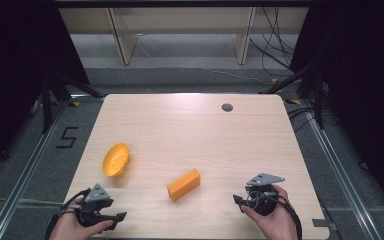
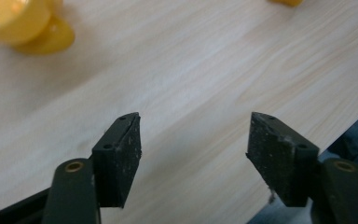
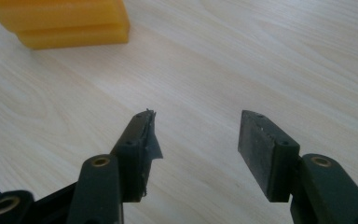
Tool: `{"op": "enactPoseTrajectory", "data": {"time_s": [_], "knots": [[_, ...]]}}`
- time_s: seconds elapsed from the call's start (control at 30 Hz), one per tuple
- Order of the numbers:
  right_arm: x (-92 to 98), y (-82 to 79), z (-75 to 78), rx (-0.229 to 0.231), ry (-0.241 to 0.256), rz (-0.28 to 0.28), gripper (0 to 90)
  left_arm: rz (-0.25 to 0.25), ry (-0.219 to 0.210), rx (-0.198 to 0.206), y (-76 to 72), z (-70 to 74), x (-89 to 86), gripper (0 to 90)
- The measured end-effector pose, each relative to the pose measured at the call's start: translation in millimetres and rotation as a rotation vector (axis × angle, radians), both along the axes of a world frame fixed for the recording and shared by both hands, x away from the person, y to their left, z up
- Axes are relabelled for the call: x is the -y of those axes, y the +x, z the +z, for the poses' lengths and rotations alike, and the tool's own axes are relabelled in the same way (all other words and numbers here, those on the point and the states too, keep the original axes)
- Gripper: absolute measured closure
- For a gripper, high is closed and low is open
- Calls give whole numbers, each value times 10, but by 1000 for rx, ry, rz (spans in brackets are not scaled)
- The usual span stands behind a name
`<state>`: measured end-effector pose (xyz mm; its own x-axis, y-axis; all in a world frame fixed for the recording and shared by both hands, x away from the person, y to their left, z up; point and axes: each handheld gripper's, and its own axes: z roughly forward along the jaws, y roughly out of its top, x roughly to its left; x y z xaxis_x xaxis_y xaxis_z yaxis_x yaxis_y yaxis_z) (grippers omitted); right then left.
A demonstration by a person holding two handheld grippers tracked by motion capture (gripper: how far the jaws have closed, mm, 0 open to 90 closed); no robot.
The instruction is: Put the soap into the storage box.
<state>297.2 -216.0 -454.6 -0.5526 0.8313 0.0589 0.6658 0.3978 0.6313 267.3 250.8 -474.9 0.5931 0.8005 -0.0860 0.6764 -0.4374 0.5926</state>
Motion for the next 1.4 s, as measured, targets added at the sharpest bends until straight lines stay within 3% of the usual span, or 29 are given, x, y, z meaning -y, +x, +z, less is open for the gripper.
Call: {"op": "enactPoseTrajectory", "data": {"time_s": [0.07, 0.1, 0.13, 0.17, 0.23, 0.3, 0.4, 0.47, 0.5, 0.7, 0.8, 0.97, 1.07, 1.17, 1.23, 1.4], "knots": [[8, -6, 10, -4, 2, -23, 471, 14, -28, -5, -44, -57, 5, 349], [2, -12, 19, -10, 5, -32, 471, 8, -30, -16, -57, -59, 21, 347], [1, -17, 22, -6, 3, -35, 471, -24, -42, -10, -60, -53, 37, 343], [1, -19, 25, 1, 2, -35, 478, -23, -64, -2, -58, -53, 54, 348], [5, -22, 28, 4, 2, -34, 487, -17, -52, 21, -30, -23, 82, 350], [5, -26, 21, 9, 0, -35, 494, -19, -75, 34, -2, 25, 120, 344], [14, -18, 5, 15, -22, -25, 494, -40, -78, 19, 84, 147, 239, 332], [3, -23, 7, -2, -15, -29, 493, -40, -66, 0, 144, 215, 335, 328], [-1, -30, 11, 1, -19, -32, 493, -53, -59, -26, 175, 259, 394, 329], [10, -27, -3, 7, -25, -21, 489, -128, 26, -86, 394, 400, 718, 325], [10, -31, 0, -8, -18, -25, 487, -159, 69, -99, 505, 451, 839, 325], [10, -37, 6, -6, -19, -28, 486, -166, 115, -129, 673, 528, 1014, 323], [9, -33, -6, 5, -21, -22, 485, -179, 140, -141, 742, 570, 1115, 323], [-1, -37, -3, -11, -19, -28, 482, -201, 147, -158, 805, 618, 1213, 323], [0, -33, -6, -14, -17, -25, 480, -229, 186, -185, 874, 655, 1277, 321], [-6, -31, -13, -18, -23, -17, 476, -246, 217, -230, 1021, 698, 1451, 320]]}}
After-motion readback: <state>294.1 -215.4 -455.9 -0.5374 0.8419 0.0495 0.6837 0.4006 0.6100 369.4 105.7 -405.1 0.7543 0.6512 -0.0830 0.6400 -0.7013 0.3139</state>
